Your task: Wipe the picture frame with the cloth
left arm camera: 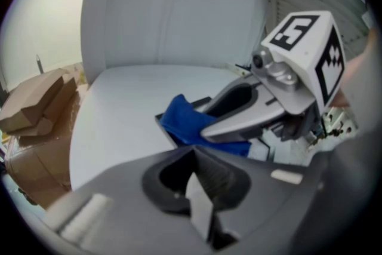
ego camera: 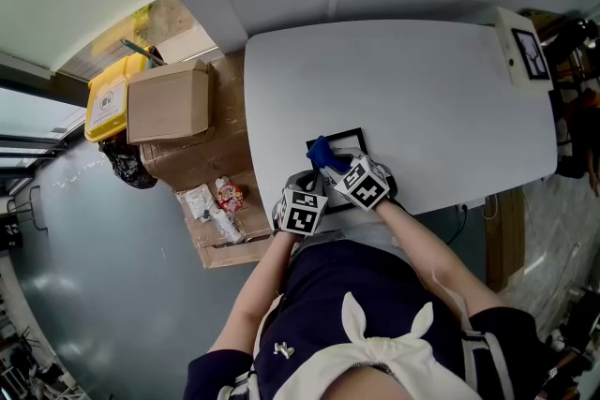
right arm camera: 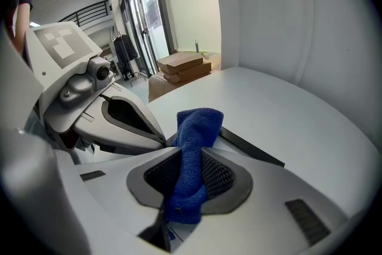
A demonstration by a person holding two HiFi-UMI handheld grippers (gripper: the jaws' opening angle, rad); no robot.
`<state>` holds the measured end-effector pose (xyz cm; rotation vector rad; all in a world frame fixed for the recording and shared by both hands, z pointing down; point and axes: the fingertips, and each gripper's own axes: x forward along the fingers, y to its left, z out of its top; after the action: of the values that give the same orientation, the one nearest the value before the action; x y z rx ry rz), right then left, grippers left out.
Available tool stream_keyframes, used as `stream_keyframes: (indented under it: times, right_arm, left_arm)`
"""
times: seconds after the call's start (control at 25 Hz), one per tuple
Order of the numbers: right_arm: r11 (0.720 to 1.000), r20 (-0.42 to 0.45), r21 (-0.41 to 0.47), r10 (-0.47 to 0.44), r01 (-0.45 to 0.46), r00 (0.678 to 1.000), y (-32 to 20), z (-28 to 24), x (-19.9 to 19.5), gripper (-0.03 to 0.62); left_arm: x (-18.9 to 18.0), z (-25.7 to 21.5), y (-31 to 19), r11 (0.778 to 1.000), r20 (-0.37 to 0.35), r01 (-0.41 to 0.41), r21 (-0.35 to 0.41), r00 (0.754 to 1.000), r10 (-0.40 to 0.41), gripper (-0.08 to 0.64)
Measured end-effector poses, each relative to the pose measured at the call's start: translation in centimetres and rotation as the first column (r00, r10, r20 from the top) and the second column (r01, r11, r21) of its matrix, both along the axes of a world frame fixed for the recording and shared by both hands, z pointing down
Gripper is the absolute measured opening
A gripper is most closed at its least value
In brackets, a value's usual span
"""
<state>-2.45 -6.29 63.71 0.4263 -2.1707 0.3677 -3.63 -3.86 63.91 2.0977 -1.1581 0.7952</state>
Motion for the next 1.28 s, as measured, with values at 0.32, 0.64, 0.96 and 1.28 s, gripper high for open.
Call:
stream_keyframes:
  times: [0.32,0.64,0.96,1.28]
  right_arm:
    - [1.0,0.0,-0.006,-0.03,0.03,1.0,0.8,0.1,-0.1,0.094]
    - [1.0,0.006,-0.007,-0.029,0.029,1.0,1.6,0.1,0.2,0.094]
    - [0.999,0.016,-0.026,-0.02,0.021,1.0,2.3,0.1,0.3,0.094]
    - [0.998,0.018,-0.063,0.001,0.0,1.0,3.1,0.4,0.6,0.094]
  left_arm:
    - [-0.1,-0.1,-0.1,1.0,-0.017,0.011,0.005,1.0,-0.011,0.003]
    - [0.1,0.0,-0.2,1.0,-0.027,0.012,0.009,1.0,-0.011,0.003]
    - [0.0,0.1,-0.2,1.0,-0.026,0.009,0.009,1.0,-0.008,0.003]
    - [0.0,0.0,-0.1,1.0,-0.035,0.018,-0.002,0.999,-0.018,0.003]
